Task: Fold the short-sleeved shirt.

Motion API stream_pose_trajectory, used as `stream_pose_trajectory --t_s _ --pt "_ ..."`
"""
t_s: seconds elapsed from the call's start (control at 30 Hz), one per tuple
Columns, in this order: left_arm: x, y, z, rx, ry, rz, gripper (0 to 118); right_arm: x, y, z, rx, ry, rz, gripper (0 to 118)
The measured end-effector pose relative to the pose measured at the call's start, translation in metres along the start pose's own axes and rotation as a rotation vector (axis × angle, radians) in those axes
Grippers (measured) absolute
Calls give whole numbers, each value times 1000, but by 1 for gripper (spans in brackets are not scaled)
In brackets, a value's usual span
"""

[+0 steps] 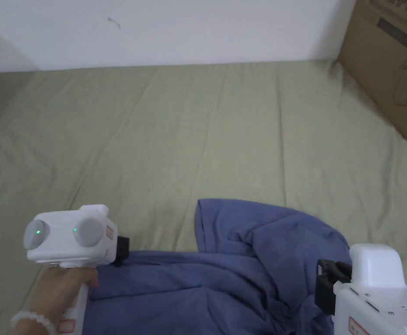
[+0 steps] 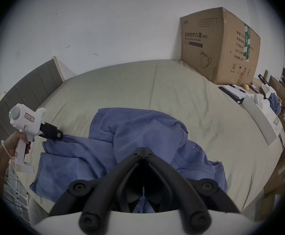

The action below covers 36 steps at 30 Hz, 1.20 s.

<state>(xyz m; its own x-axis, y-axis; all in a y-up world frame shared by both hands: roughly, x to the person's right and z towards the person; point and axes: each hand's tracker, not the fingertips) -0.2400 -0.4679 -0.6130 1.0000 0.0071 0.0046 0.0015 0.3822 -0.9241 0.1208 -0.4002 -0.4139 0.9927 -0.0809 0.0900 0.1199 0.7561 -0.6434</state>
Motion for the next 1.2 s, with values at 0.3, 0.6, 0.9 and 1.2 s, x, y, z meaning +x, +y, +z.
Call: stream_pose_trajectory --t_s 0.3,0.6,0.9,1.2 --pt "-8 -4 25 61 -24 32 0 30 36 -17 -38 91 -28 0" --pt "-14 -19 96 207 -90 13 0 71 116 -114 -215 93 118 111" --pt "-16 -20 105 227 -101 18 0 48 125 -228 -526 126 150 96" --pt "-25 -20 93 203 -94 29 0 31 128 -231 -593 99 225 5"
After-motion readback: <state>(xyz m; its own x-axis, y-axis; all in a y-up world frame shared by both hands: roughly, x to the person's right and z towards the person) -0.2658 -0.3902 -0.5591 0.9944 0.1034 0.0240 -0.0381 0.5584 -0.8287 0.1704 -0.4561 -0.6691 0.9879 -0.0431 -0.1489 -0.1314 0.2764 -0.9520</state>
